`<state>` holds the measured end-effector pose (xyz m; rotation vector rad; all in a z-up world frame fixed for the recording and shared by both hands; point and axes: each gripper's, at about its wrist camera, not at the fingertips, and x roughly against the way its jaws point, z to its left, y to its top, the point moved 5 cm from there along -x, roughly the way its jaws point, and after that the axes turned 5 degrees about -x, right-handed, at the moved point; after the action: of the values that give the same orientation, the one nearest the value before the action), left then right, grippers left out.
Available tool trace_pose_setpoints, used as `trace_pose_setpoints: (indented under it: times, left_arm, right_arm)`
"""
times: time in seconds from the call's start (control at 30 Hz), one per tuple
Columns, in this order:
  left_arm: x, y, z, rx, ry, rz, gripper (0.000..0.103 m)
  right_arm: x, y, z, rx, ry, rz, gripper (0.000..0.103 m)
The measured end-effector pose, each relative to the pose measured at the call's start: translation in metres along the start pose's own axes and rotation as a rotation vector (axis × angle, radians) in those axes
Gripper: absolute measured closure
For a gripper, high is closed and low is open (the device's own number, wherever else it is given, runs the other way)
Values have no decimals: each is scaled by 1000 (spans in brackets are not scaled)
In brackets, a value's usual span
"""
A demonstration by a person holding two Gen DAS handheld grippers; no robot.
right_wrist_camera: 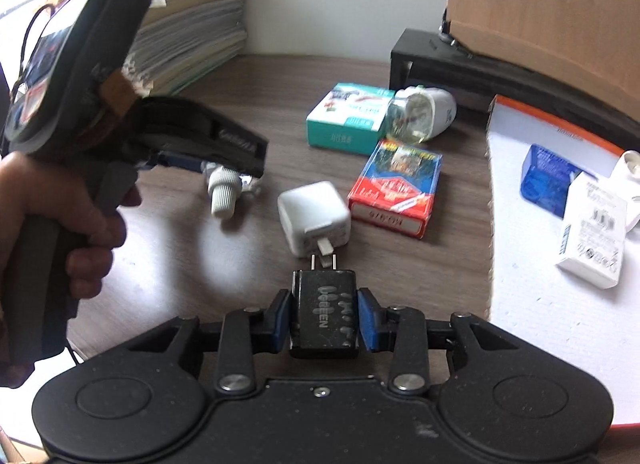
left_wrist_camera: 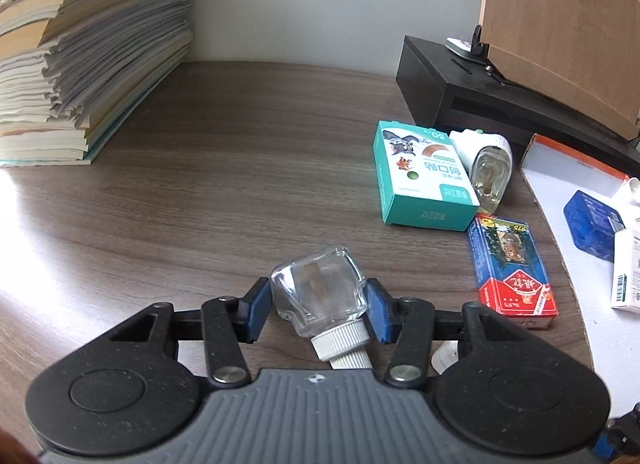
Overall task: Organize rigid objects
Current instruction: 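Grasp the glass bottle with the left tool while the right tool grasps the black UGREEN charger, then carry the glass bottle with the left tool while the right tool carries the black charger over the box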
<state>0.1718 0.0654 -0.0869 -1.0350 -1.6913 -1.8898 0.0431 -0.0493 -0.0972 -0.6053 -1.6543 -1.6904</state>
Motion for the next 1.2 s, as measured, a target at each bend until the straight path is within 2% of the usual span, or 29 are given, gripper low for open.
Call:
trace_pose_setpoints:
  times: [0.37,0.67,0.87,1.2]
  left_arm:
    - [28,1,-5,11,-21,-40,52]
    - [58,10,-36,-1,-49,-103,53]
    - [82,21,-77,-47,-113,-148,53]
    - [98,17,-174,-163,-262,-148,53]
  right_arm:
    - [29,18,-22,-40,-27,-80,59]
    - [59,25,-57,-76,-63,-143,59]
    - [83,26,-91,-119,-109,-193,59]
    - [130,17,-168,-215,-235,-264,59]
